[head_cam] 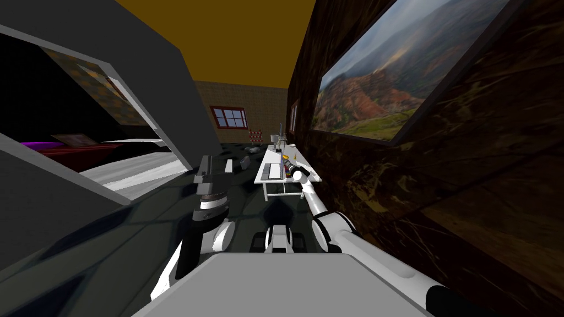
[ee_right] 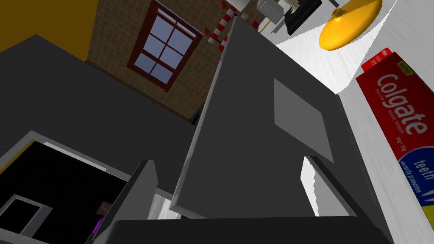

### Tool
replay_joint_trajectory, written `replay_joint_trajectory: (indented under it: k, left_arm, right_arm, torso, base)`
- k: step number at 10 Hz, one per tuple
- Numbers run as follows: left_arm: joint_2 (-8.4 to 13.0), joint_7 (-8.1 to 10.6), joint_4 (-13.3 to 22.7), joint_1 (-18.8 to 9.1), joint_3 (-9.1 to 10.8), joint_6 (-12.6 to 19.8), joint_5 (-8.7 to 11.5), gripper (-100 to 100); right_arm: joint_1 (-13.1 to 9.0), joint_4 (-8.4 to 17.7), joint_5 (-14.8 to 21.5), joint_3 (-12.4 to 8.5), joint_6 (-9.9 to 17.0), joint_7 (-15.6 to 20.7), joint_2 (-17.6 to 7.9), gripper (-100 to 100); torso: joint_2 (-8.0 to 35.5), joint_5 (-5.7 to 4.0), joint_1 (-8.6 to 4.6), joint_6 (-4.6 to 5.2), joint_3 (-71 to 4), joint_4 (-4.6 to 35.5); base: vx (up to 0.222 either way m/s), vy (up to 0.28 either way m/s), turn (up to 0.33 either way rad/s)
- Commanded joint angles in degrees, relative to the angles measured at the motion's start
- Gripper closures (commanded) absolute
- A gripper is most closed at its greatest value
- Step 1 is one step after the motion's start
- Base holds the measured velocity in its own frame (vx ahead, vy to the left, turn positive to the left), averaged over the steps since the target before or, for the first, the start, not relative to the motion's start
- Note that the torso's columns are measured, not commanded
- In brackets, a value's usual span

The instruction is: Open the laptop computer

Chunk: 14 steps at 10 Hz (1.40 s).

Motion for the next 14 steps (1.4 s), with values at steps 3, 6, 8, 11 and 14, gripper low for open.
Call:
replay_joint_trajectory:
  k: [3,6,8,11,14]
  left_arm:
    - [0.0,0.00,0.0,0.0,-0.01,0.0,0.0,0]
    - [0.0,0.00,0.0,0.0,-0.01,0.0,0.0,0]
    - [0.0,0.00,0.0,0.0,-0.01,0.0,0.0,0]
    - [0.0,0.00,0.0,0.0,-0.01,0.0,0.0,0]
    - [0.0,0.00,0.0,0.0,-0.01,0.0,0.0,0]
  right_arm:
    - [-2.1,1.5,2.4,-0.2,2.3,2.8,-1.3,100]
    - [-4.1,3.2,4.9,-0.4,4.6,5.6,-2.6,100]
    - [-4.7,3.8,5.7,-0.5,5.4,6.5,-3.1,100]
    - [-6.4,4.5,7.6,-0.8,6.8,8.4,-4.2,100]
    - [-6.8,7.1,11.2,-0.3,7.2,13.9,-5.1,100]
  torso:
    - [-0.3,0.02,0.10,0.14,-0.2,-0.4]
    - [-0.4,0.08,0.36,-0.26,-0.3,-0.5]
    - [-0.6,0.08,0.39,-0.41,-0.4,-0.5]
    - [-0.5,0.02,0.22,-0.19,-0.3,-0.5]
    - [-0.5,-0.01,0.05,0.01,-0.3,-0.3]
  base:
    - [-0.002,0.075,-0.022]
    - [-0.050,0.159,-0.085]
    - [-0.019,0.138,-0.028]
    - [-0.022,0.125,-0.031]
    - [-0.015,0.143,0.003]
